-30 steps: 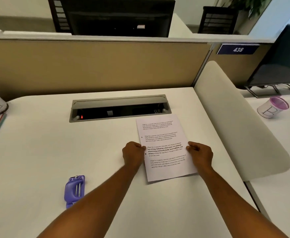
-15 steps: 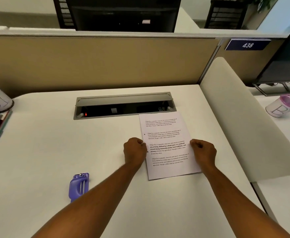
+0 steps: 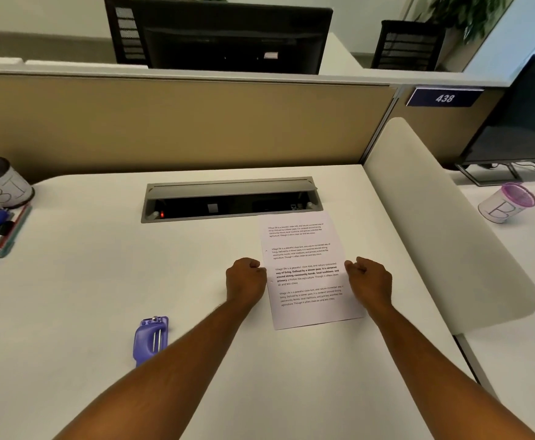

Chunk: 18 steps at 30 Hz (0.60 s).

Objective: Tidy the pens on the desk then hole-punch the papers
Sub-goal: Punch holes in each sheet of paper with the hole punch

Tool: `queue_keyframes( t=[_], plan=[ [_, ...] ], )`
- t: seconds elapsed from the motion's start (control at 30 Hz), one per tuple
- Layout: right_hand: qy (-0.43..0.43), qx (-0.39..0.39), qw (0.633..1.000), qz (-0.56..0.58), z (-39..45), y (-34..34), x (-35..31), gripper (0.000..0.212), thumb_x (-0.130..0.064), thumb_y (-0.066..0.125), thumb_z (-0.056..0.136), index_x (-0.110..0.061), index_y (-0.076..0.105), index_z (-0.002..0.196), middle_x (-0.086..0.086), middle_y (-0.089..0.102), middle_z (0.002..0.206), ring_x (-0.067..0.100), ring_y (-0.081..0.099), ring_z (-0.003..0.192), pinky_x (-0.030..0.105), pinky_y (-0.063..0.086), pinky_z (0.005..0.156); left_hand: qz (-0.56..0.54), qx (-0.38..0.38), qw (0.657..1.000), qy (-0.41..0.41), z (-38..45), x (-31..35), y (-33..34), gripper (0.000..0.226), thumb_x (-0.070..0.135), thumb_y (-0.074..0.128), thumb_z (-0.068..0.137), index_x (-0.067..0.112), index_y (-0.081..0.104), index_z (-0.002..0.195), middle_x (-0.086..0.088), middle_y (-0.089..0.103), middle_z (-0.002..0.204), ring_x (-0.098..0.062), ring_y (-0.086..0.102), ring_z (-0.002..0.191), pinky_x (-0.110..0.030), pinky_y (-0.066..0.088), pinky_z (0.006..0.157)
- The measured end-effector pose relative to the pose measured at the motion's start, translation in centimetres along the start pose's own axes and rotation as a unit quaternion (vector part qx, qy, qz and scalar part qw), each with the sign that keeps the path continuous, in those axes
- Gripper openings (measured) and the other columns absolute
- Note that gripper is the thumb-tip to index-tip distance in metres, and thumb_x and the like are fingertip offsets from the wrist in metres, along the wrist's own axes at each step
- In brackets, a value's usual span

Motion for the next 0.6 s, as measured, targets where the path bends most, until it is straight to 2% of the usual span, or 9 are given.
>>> queue_keyframes(
  t=[0.03, 0.07, 0.1, 0.13, 0.17, 0.3, 0.43, 0.6],
  plan=[
    [0.005, -0.015, 1.0, -0.014, -0.3, 0.0, 0.0, 0.026, -0.031, 0.064, 0.096, -0.02, 0.061, 0.073, 0.004, 0.064, 0.075, 0.031, 0.059, 0.081, 0.036, 0.045, 0.076, -0.001, -0.008, 1.0, 0.009, -0.2, 0.0, -0.2, 0.031, 0.018, 0.062, 0.09, 0.009, 0.068, 0.119, -0.006, 0.068, 0.124, -0.023, 0.062, 0.113, -0.022, 0.041, 0.083],
    [-0.001, -0.031, 0.999, -0.034, -0.6, 0.1, -0.1, 0.02, -0.033, 0.065, 0.096, -0.014, 0.072, 0.096, 0.009, 0.072, 0.097, 0.033, 0.064, 0.098, 0.038, 0.047, 0.089, 0.0, -0.018, 1.0, 0.019, -0.4, -0.1, -0.3, 0.032, 0.018, 0.062, 0.09, 0.009, 0.066, 0.121, -0.006, 0.067, 0.125, -0.023, 0.062, 0.113, -0.022, 0.042, 0.085],
    [-0.001, -0.044, 0.998, -0.052, -0.8, 0.1, -0.2, 0.037, -0.035, 0.066, 0.096, -0.008, 0.07, 0.12, 0.014, 0.07, 0.12, 0.033, 0.062, 0.116, 0.039, 0.045, 0.102, 0.0, -0.029, 0.999, 0.028, -0.7, -0.1, -0.5, 0.033, 0.019, 0.062, 0.09, 0.009, 0.065, 0.122, -0.006, 0.067, 0.125, -0.023, 0.062, 0.113, -0.024, 0.045, 0.088],
    [-0.004, -0.054, 0.997, -0.061, -1.2, 0.1, -0.3, 0.05, -0.036, 0.067, 0.095, -0.004, 0.063, 0.134, 0.016, 0.064, 0.135, 0.033, 0.058, 0.127, 0.04, 0.042, 0.108, -0.001, -0.041, 0.999, 0.034, -1.0, -0.1, -0.7, 0.034, 0.02, 0.063, 0.091, 0.009, 0.063, 0.123, -0.007, 0.067, 0.124, -0.023, 0.062, 0.112, -0.027, 0.048, 0.092],
    [-0.003, -0.06, 0.996, -0.058, -1.8, 0.0, -0.5, 0.057, -0.037, 0.069, 0.094, -0.003, 0.058, 0.139, 0.016, 0.059, 0.142, 0.033, 0.055, 0.132, 0.04, 0.041, 0.111, -0.001, -0.051, 0.998, 0.041, -1.4, -0.2, -1.0, 0.036, 0.021, 0.065, 0.091, 0.009, 0.062, 0.124, -0.008, 0.067, 0.125, -0.023, 0.062, 0.113, -0.031, 0.049, 0.096],
    [-0.023, -0.085, 0.995, -0.046, -4.0, 0.2, -1.2, 0.059, -0.035, 0.073, 0.092, -0.004, 0.057, 0.139, 0.016, 0.056, 0.144, 0.032, 0.054, 0.132, 0.039, 0.041, 0.11, 0.025, -0.067, 0.995, 0.07, -3.1, -0.6, -2.8, 0.044, 0.025, 0.066, 0.092, 0.009, 0.056, 0.132, -0.006, 0.062, 0.133, -0.022, 0.058, 0.121, -0.03, 0.045, 0.1],
    [-0.055, -0.088, 0.994, -0.04, -6.8, 0.6, -2.0, 0.055, -0.031, 0.076, 0.089, -0.004, 0.061, 0.135, 0.016, 0.058, 0.14, 0.032, 0.056, 0.129, 0.038, 0.044, 0.107, 0.045, -0.046, 0.994, 0.087, -5.0, -1.8, -5.8, 0.047, 0.027, 0.066, 0.092, 0.011, 0.055, 0.134, -0.004, 0.06, 0.137, -0.02, 0.057, 0.122, -0.03, 0.043, 0.102],
    [-0.085, -0.097, 0.991, -0.017, -10.6, 2.3, -3.0, 0.05, -0.028, 0.077, 0.089, -0.007, 0.062, 0.132, 0.014, 0.058, 0.139, 0.032, 0.054, 0.131, 0.04, 0.043, 0.11, 0.074, -0.013, 0.992, 0.1, -7.3, -5.0, -10.1, 0.049, 0.025, 0.065, 0.094, 0.01, 0.051, 0.139, -0.005, 0.055, 0.142, -0.022, 0.051, 0.131, -0.03, 0.039, 0.108]
  ],
)
Point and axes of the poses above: each hand's wrist, its own z-axis towards the middle knuckle, its own y-axis out of the palm, x = y × z, the point moved 5 cm from there along z, towards the middle knuckle
